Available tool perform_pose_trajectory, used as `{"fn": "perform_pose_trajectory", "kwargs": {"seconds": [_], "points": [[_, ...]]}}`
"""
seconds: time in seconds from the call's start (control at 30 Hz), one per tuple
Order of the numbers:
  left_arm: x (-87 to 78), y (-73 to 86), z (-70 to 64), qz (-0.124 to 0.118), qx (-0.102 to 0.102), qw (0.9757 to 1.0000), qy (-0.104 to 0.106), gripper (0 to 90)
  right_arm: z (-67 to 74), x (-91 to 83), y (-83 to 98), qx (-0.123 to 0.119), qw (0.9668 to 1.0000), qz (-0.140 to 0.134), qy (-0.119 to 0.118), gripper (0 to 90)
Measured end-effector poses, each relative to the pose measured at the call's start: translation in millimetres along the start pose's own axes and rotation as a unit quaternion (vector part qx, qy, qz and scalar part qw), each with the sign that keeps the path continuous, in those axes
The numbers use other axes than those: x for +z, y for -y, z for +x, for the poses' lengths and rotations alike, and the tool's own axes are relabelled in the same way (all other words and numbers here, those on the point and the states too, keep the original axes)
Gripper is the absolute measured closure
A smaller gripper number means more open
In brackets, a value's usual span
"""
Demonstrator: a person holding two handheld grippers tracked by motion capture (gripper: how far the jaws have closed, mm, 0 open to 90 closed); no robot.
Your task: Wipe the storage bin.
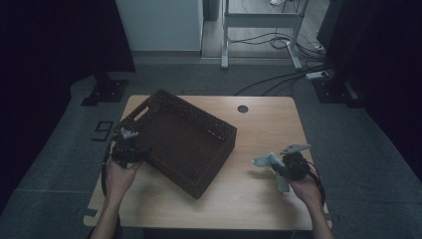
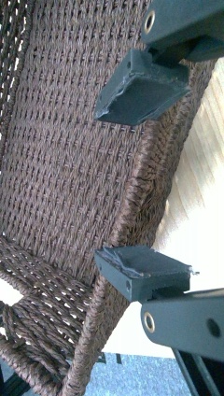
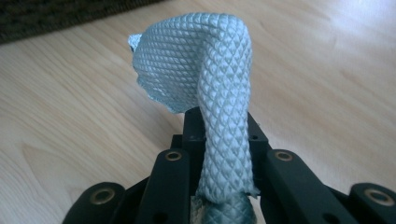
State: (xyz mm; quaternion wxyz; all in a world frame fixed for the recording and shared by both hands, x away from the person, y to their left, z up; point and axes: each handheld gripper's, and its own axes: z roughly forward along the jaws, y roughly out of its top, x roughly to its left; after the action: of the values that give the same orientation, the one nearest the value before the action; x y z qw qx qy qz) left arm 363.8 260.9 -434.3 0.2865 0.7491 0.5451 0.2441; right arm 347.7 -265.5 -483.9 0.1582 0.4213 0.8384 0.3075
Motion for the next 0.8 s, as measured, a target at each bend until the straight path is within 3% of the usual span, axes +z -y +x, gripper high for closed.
{"fn": "perform_pose_trajectory", "kwargs": {"seconds": [0.4,0.8], "points": [[-0.1,-0.1,-0.2,0.000,0.003,1.0000,0.001,29.4,6.6,14.1,-44.5,-0.017,0.9997,-0.013,-0.013,75.0],[0.1,-0.5,-1.0,0.001,0.004,1.0000,-0.002,30.1,22.1,34.5,-95.5,-0.047,0.9989,-0.001,-0.006,74.3]]}}
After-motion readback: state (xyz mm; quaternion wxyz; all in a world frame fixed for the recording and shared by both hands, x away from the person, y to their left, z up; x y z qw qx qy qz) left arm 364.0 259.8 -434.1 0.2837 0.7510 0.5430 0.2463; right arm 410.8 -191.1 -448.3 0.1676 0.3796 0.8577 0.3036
